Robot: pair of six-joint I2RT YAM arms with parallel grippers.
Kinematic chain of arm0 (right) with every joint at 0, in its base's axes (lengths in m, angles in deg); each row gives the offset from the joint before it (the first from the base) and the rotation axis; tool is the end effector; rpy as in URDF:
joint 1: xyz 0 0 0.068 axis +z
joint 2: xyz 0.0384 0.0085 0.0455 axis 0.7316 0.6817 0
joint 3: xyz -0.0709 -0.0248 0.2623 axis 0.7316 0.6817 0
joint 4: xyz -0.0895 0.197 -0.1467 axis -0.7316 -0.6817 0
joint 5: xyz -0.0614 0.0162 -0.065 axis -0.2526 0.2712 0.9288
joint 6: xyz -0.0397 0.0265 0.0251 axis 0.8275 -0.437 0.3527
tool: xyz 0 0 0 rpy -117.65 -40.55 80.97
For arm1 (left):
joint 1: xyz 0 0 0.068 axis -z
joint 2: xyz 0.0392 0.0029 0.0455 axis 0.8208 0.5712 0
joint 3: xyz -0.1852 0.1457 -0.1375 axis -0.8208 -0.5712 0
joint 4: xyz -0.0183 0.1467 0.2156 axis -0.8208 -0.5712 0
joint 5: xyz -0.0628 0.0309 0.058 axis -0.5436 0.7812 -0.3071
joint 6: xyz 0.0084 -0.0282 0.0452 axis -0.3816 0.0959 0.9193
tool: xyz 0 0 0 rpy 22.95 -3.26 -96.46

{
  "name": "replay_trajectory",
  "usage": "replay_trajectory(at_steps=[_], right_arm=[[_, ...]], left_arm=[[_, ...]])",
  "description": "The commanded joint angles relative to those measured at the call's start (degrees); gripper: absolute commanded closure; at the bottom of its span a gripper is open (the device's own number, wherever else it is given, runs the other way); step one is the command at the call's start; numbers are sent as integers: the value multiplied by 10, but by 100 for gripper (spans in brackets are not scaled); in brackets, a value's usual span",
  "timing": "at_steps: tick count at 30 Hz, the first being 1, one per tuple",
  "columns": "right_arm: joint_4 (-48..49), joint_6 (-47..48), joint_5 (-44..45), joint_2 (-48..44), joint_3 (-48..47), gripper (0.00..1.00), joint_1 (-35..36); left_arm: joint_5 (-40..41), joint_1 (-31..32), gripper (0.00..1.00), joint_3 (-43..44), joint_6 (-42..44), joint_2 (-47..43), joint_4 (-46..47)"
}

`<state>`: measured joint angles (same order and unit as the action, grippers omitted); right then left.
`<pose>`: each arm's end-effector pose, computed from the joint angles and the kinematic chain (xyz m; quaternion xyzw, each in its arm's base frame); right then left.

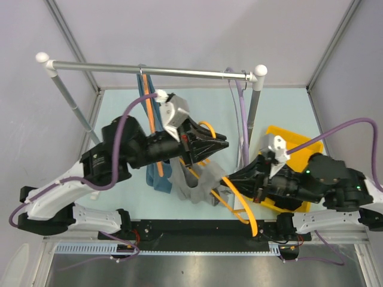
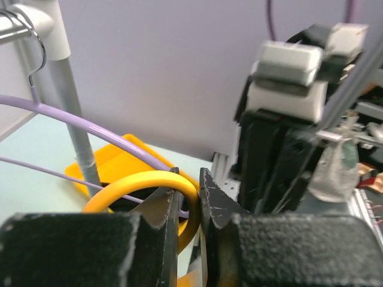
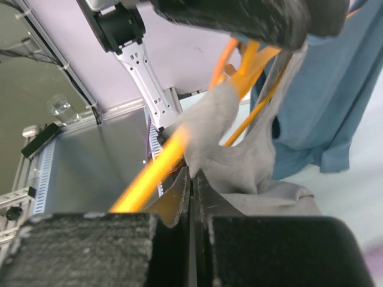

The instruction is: Remove the tank top from the hanger

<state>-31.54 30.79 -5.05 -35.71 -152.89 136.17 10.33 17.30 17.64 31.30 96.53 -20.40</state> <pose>0.0099 0.1317 0.4823 -0.4011 0.5909 0.4694 0.5192 0.0585 -0.1951 0.5394 0.3561 0.5466 -0.5273 0.5445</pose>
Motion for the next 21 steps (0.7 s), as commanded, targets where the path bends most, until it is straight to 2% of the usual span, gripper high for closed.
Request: replay_trajectory(at_steps=[1,3,13,18,21], right_arm=[[-30,-20,10,-59,-23,100,0],[-36,-24,2,-77,-17,100,-1],[-98,-57,-101,-171,13,100,-1],[-88,-80,-184,-215,76,100,-5],[-74,-86,-201,-242,115,100,-5]], left_arm=[[46,1,100,36,42,38,-1],[46,0,100,42,51,48,4],[160,0,100,97,94,72,-12],[200,1,100,91,104,62,11],[225,1,100,57,101,39,50]])
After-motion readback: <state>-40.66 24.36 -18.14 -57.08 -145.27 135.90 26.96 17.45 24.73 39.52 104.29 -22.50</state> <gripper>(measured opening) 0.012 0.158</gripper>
